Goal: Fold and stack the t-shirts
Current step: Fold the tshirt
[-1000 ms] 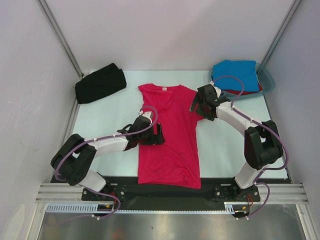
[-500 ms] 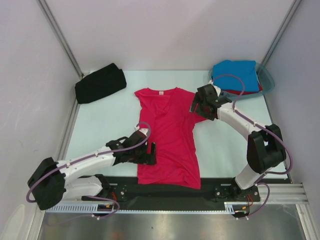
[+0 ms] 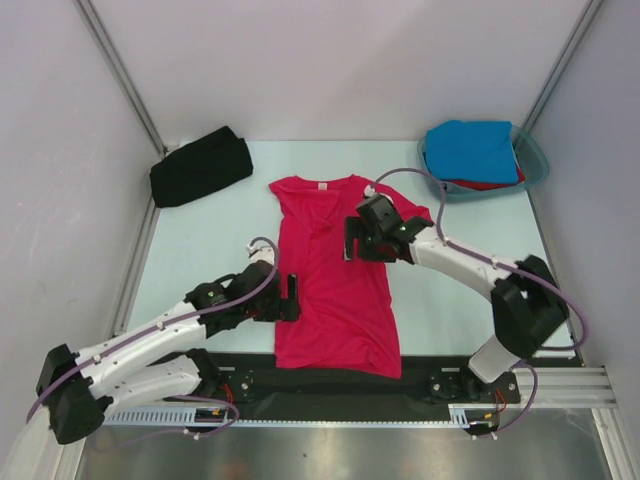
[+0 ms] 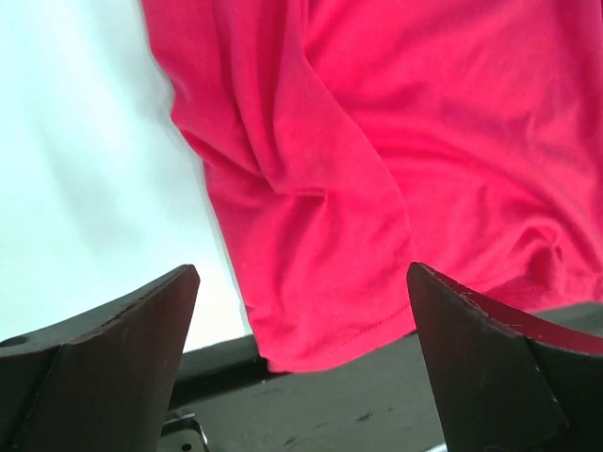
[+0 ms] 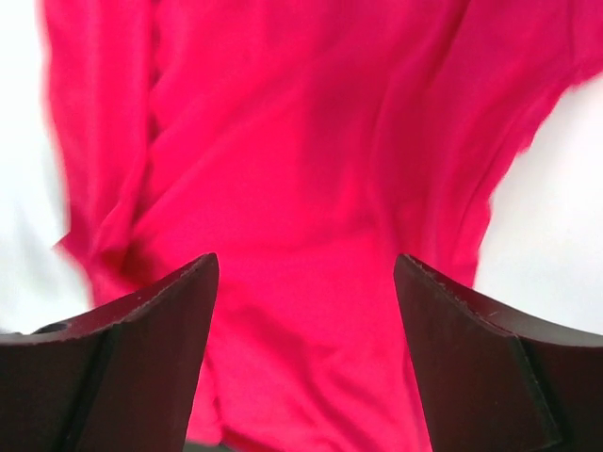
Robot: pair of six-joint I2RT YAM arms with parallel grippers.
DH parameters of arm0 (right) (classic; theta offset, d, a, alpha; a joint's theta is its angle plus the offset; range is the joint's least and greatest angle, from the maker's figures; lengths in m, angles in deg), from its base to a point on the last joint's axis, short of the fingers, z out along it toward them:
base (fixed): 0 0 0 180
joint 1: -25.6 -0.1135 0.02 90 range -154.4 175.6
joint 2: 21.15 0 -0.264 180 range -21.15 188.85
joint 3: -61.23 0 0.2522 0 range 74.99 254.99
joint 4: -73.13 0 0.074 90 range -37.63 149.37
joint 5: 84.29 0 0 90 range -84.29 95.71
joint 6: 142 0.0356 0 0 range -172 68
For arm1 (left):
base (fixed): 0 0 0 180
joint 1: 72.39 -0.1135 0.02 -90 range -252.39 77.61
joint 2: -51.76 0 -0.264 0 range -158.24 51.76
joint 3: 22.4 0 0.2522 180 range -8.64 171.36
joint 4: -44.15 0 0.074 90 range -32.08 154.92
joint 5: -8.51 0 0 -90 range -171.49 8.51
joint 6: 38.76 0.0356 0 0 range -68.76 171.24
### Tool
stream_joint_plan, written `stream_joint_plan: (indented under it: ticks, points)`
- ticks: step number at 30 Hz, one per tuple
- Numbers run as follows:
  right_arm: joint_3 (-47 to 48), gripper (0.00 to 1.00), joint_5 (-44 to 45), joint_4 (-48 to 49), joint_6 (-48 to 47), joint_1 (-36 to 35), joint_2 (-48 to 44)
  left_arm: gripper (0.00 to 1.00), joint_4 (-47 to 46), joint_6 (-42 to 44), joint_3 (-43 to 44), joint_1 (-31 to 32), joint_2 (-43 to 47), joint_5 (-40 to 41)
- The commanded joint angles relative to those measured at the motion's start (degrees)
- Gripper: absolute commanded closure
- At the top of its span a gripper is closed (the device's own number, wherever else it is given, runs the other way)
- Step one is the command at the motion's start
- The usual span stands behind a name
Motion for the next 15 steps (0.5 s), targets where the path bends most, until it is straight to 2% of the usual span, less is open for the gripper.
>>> stream_joint_plan:
  ticks: [1,4,6,9,11,15]
  points:
    - [6.06,0.18,3.71,1.94,-6.46,0.22,8.00,0.00,-2.87,-0.08,2.86,0.12,-1.38,5.11]
    - [15.12,0.16,7.41,0.18,-10.42,0.31,17.58,0.00,-9.46,5.34,5.23,-1.19,-5.77,7.40]
    - [21.34,0.15,10.74,-0.70,-11.40,0.57,21.56,0.00,-14.28,7.64,7.86,-4.87,-11.37,7.15]
    - [28.29,0.14,13.99,-1.66,-12.99,1.54,28.16,0.00,-21.21,10.28,11.03,-11.64,-17.46,0.04]
    - [30.68,0.14,15.93,-1.23,-13.61,2.50,31.05,0.00,-25.10,12.38,12.87,-14.28,-22.29,-2.87]
    - [34.55,0.14,17.44,-0.44,-15.71,4.79,33.70,0.00,-29.33,15.38,19.02,-16.40,-30.73,-3.23]
